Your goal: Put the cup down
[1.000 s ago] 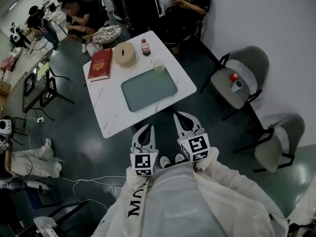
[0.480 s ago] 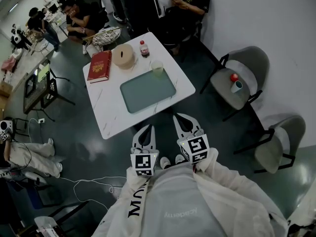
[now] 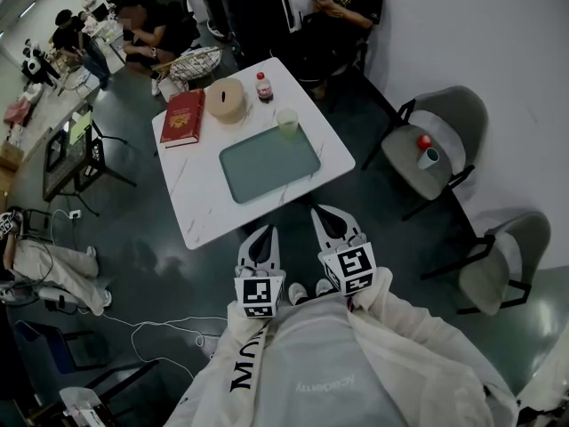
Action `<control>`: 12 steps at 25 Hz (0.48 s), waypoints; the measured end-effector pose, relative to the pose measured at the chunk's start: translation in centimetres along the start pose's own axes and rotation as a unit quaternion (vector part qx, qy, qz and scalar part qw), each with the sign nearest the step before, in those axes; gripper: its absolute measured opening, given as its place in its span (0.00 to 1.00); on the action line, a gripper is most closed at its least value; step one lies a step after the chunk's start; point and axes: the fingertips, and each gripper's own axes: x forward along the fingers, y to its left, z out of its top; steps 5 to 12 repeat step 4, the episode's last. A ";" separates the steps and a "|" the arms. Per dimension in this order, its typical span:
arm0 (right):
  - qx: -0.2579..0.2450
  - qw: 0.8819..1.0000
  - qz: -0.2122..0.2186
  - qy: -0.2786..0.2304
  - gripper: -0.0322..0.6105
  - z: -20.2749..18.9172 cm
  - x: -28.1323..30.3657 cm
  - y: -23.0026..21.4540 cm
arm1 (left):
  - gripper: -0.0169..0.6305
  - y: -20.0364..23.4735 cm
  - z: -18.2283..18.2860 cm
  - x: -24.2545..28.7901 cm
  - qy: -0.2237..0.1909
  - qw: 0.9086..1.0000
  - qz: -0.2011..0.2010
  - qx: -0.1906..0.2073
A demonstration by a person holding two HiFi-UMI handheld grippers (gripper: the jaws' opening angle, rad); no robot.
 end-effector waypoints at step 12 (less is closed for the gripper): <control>0.001 1.000 0.001 0.002 0.06 -0.1 0.1 0.1 | 0.04 0.1 0.0 0.0 -0.001 1.000 0.002 -0.002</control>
